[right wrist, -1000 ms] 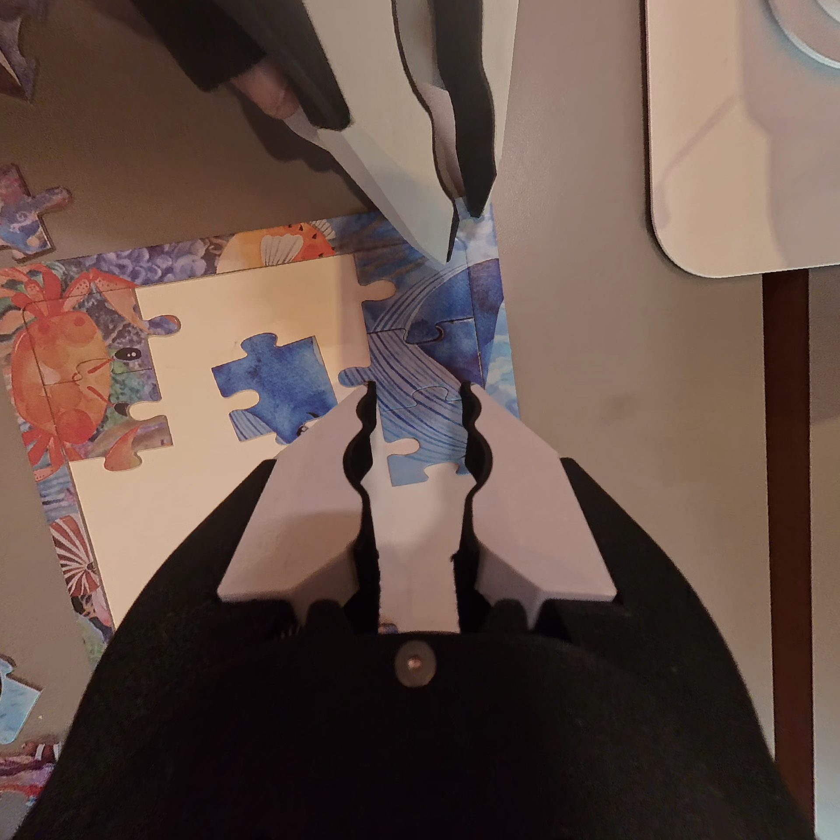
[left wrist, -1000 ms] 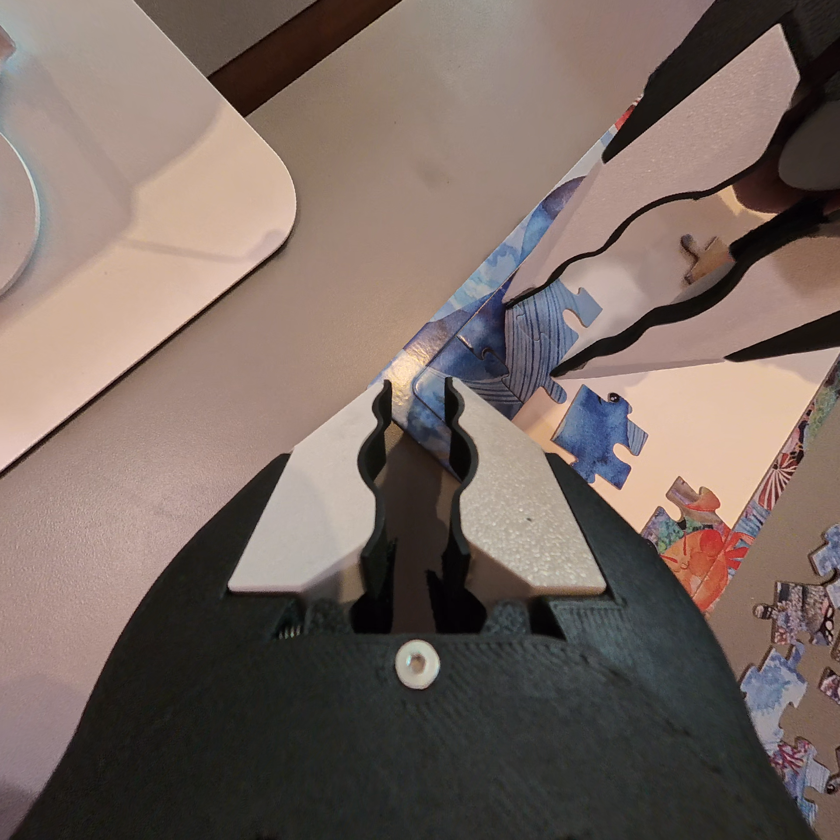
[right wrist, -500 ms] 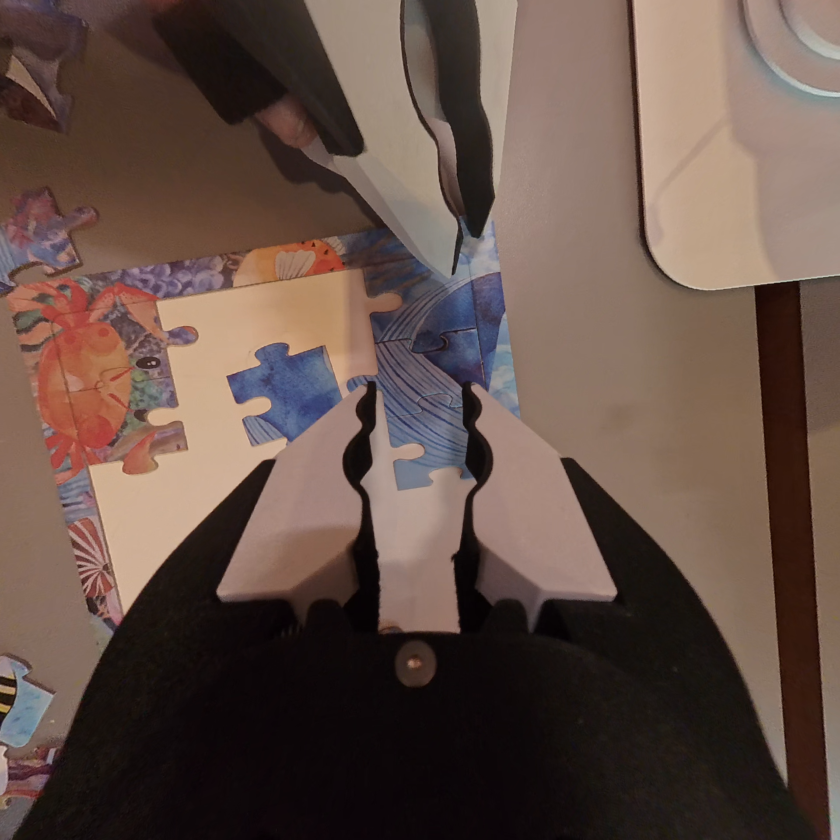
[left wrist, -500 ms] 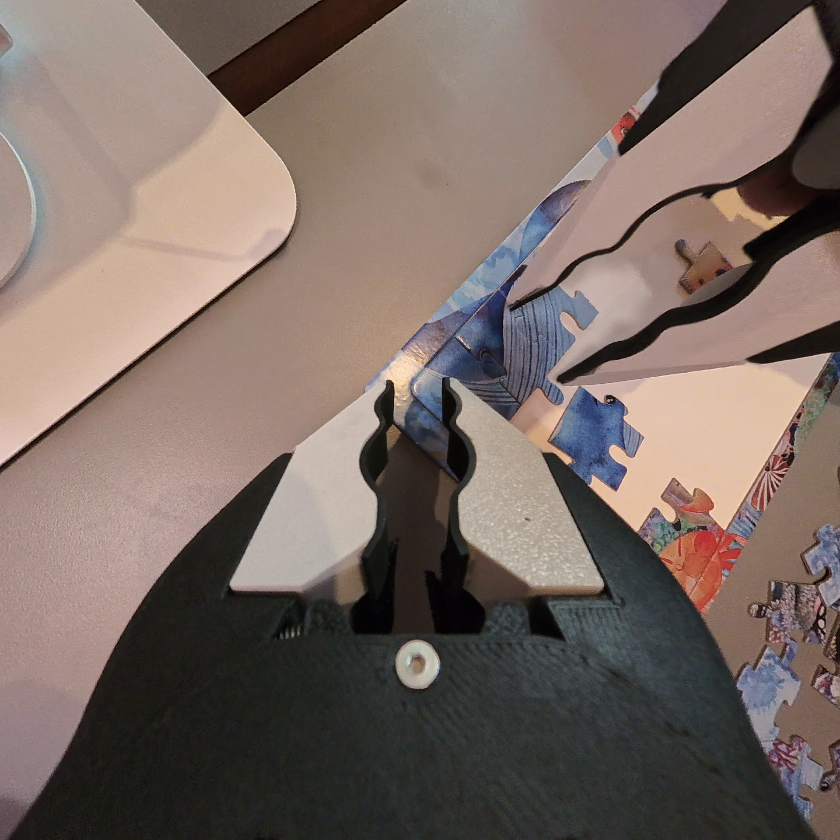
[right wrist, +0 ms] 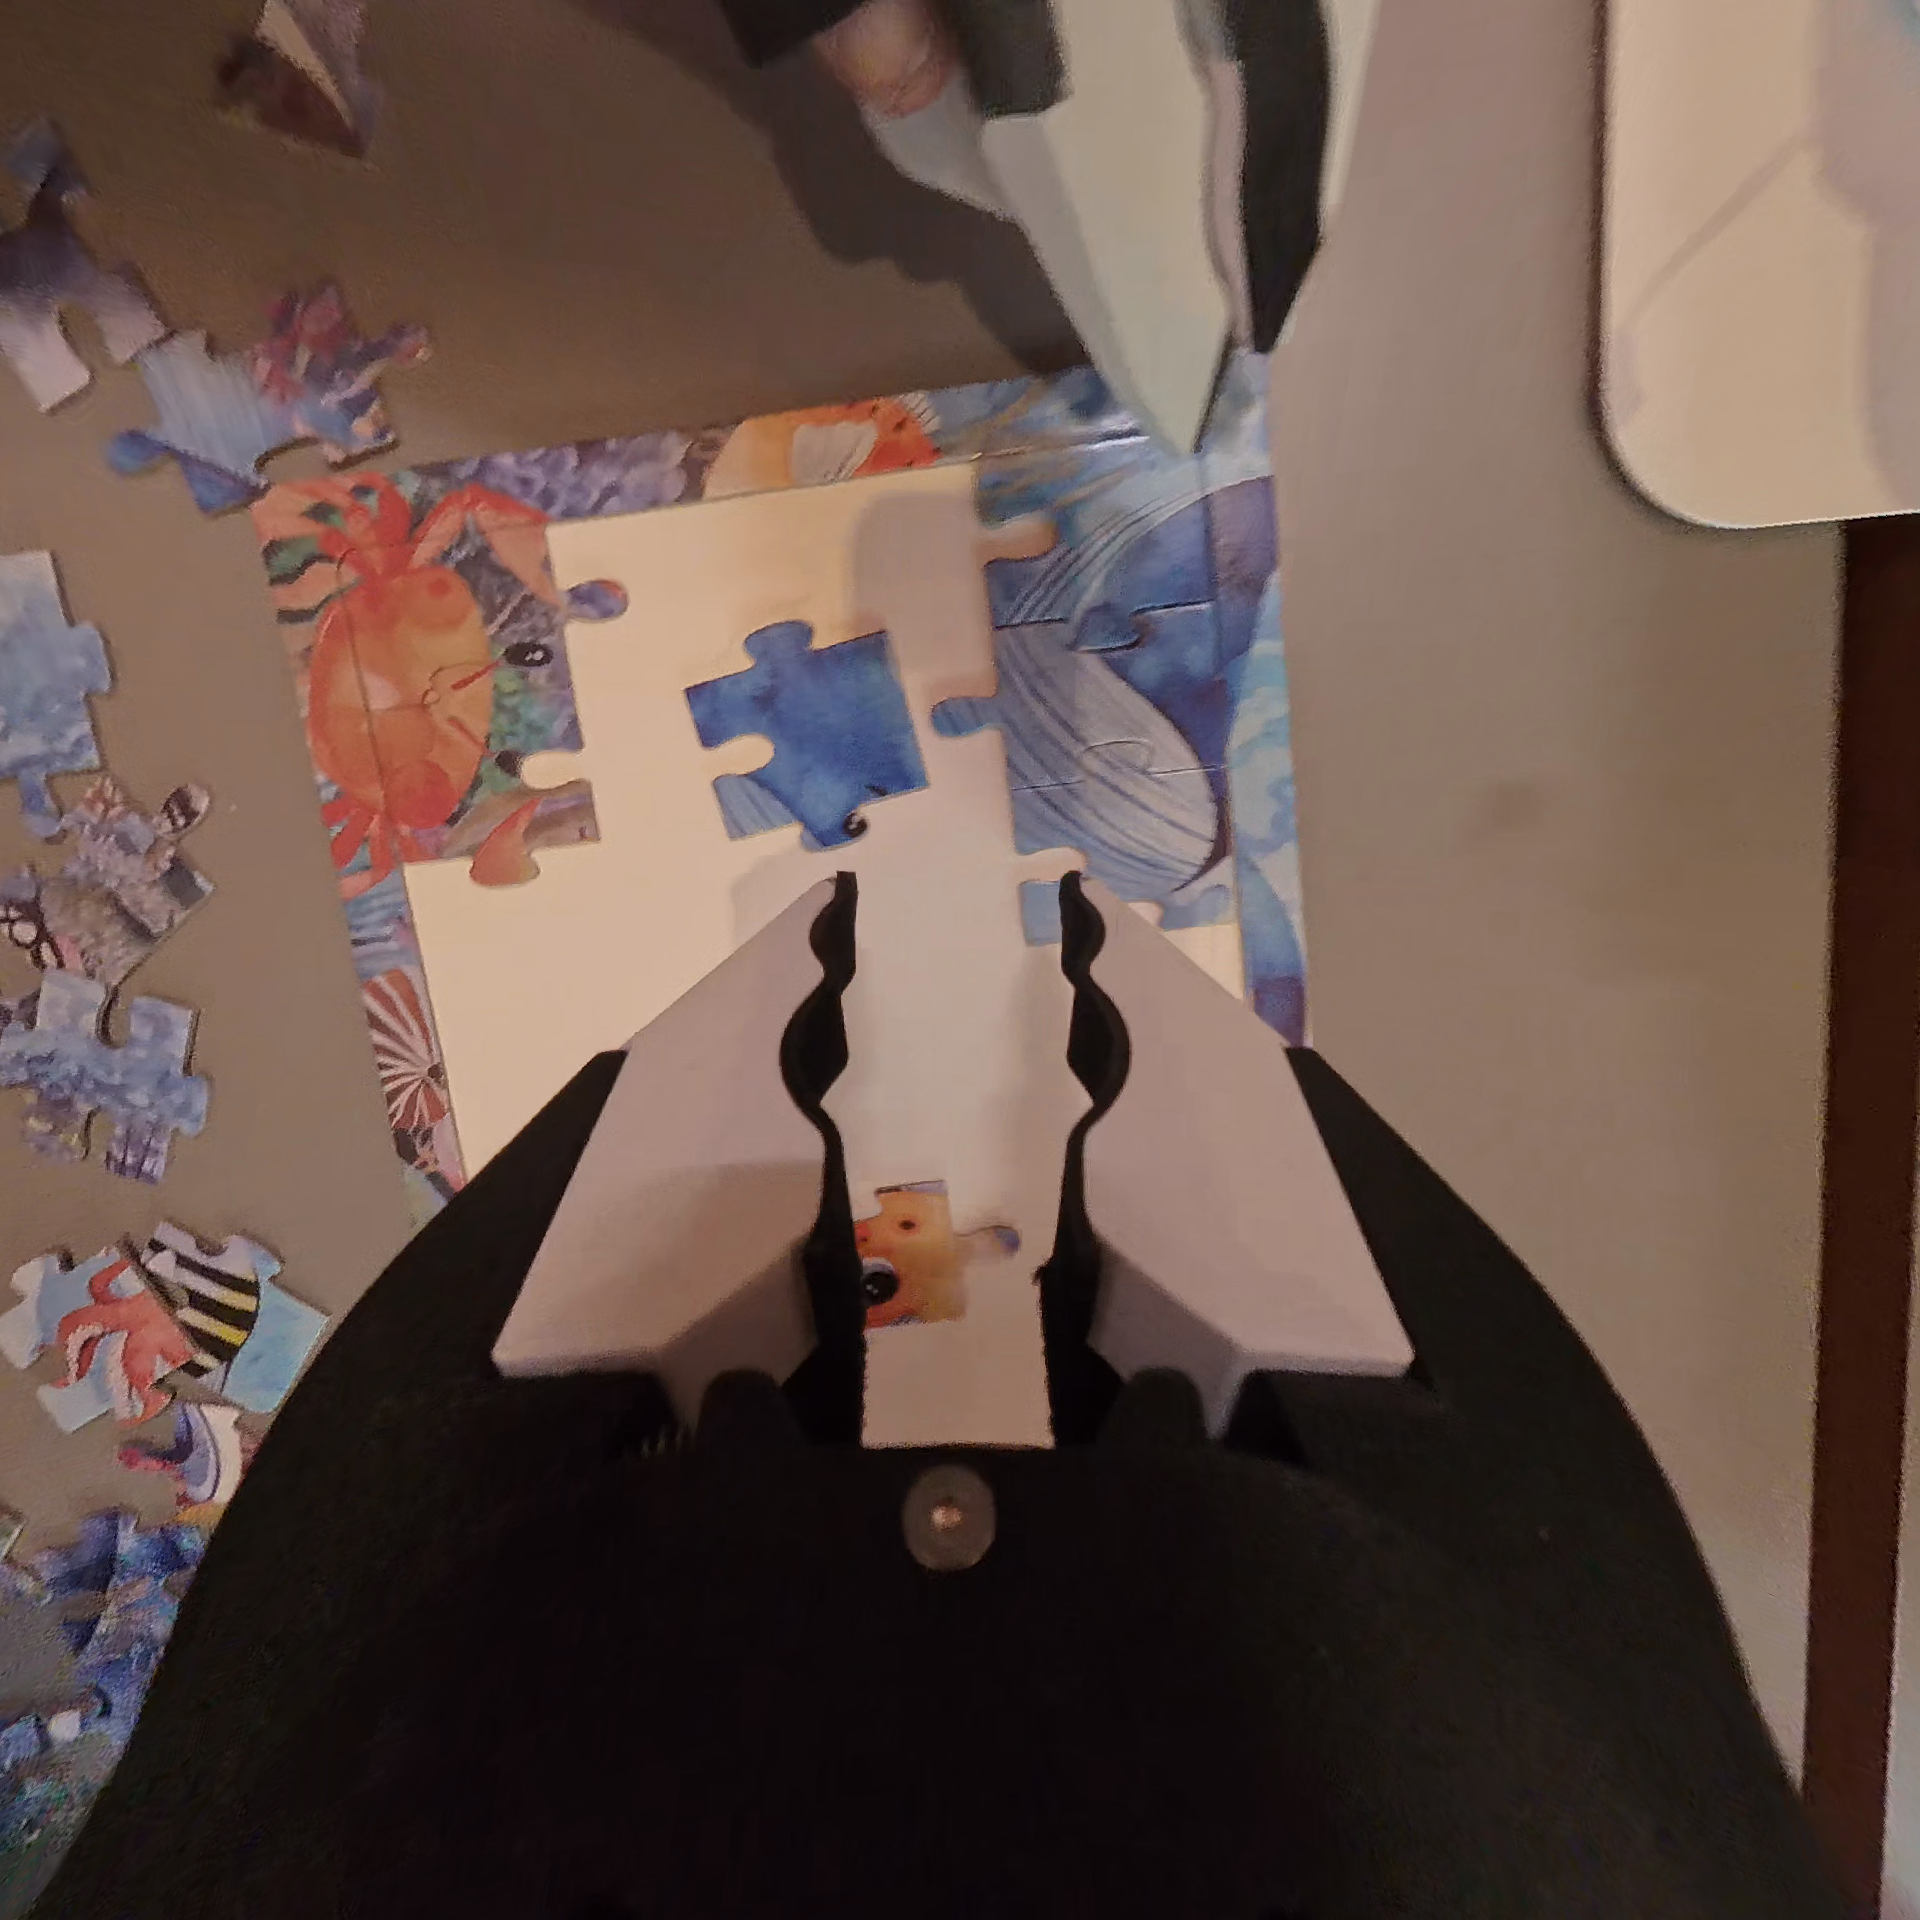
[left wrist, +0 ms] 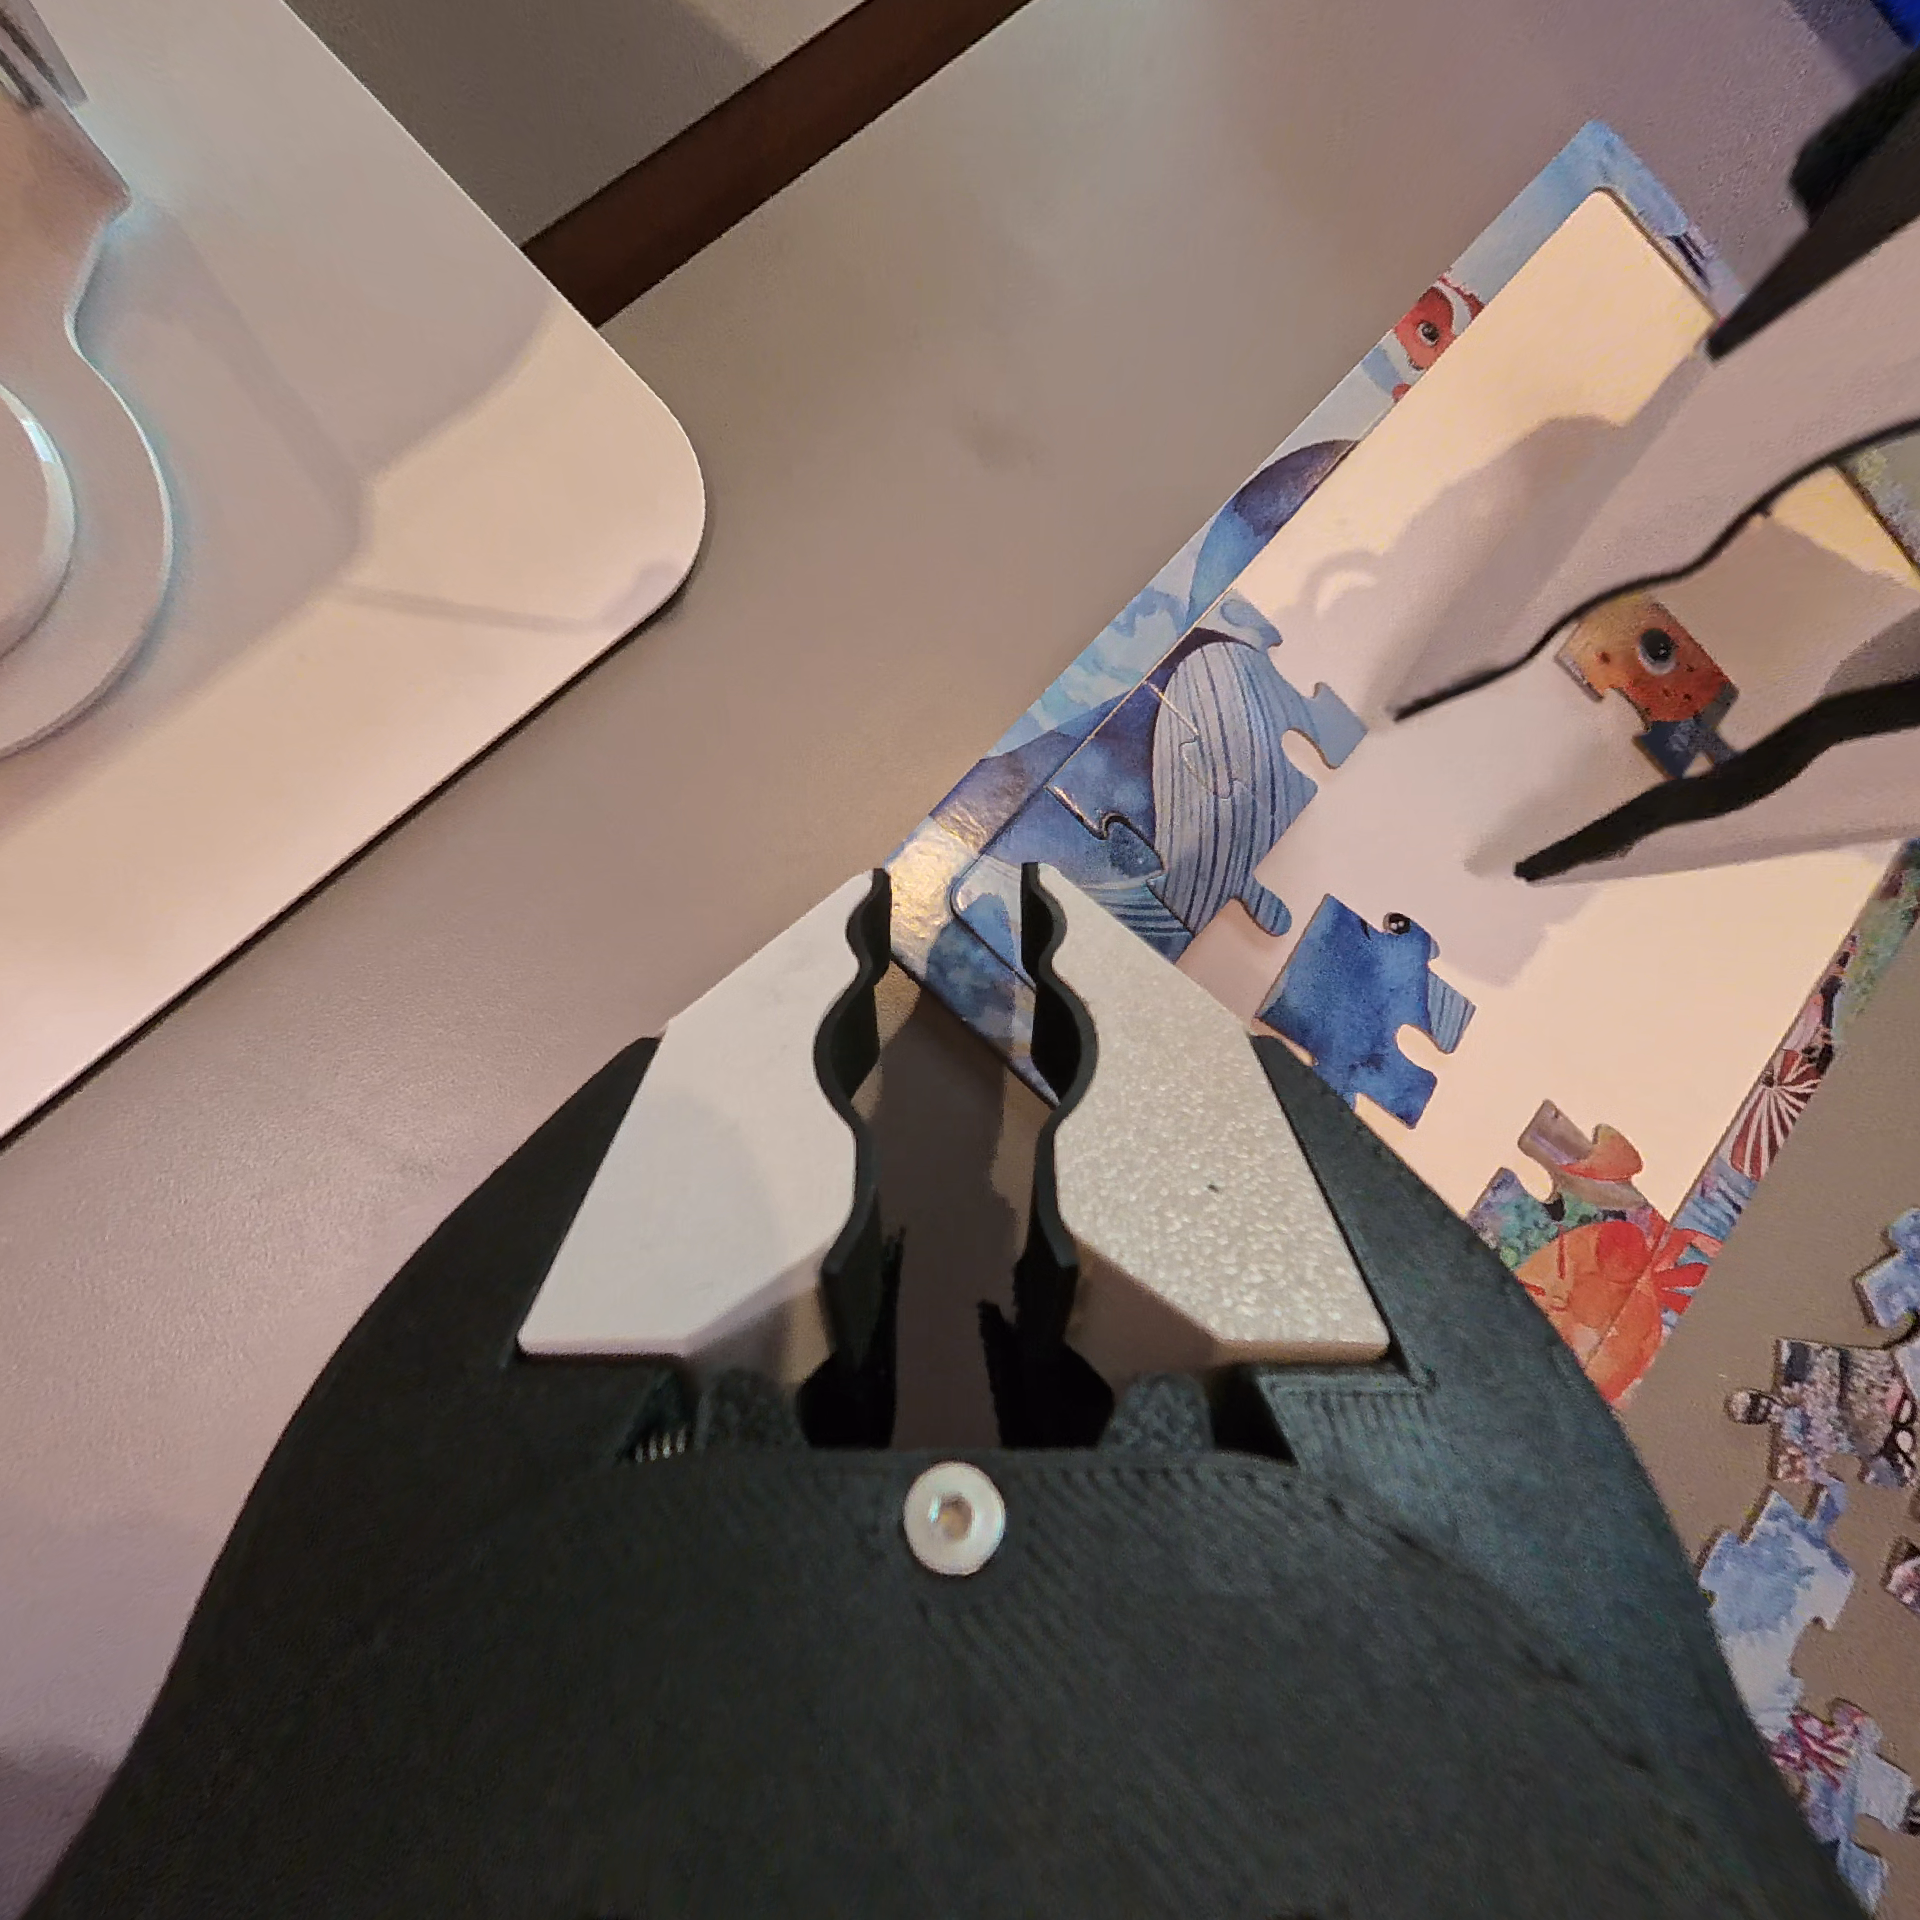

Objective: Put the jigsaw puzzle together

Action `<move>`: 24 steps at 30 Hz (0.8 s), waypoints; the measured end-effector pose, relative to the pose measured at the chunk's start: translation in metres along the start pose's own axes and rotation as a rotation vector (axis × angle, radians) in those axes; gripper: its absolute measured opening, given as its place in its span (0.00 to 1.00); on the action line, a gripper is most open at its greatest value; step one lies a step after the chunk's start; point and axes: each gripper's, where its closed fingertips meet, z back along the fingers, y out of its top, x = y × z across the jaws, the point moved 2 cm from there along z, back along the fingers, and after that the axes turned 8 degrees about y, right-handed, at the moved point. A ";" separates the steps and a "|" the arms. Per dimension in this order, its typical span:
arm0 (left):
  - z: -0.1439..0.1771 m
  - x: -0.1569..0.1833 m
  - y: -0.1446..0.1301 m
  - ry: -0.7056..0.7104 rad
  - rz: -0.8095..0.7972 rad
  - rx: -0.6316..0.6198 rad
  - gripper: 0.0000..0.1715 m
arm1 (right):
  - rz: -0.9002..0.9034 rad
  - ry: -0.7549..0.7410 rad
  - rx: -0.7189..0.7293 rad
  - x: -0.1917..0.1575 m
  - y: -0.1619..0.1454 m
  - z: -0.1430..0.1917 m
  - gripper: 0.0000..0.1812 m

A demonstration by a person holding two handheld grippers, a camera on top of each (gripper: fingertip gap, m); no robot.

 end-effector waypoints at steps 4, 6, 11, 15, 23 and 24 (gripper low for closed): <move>-0.002 0.001 -0.001 -0.003 -0.001 -0.005 0.14 | 0.038 0.026 -0.039 -0.014 -0.001 -0.014 0.22; -0.002 0.002 -0.001 -0.005 -0.002 -0.004 0.14 | 0.048 0.026 -0.042 -0.018 0.002 -0.019 0.24; -0.001 0.002 0.001 -0.008 -0.003 0.001 0.14 | 0.053 0.021 -0.071 -0.024 0.006 -0.034 0.28; 0.000 0.004 0.002 -0.012 -0.005 0.006 0.14 | 0.049 0.003 -0.076 -0.025 0.008 -0.036 0.24; 0.002 0.006 0.003 -0.014 -0.014 0.011 0.14 | 0.143 0.015 -0.123 -0.031 0.007 -0.034 0.09; 0.002 0.006 0.003 -0.014 -0.013 0.009 0.14 | 0.157 0.017 -0.137 -0.032 0.006 -0.033 0.08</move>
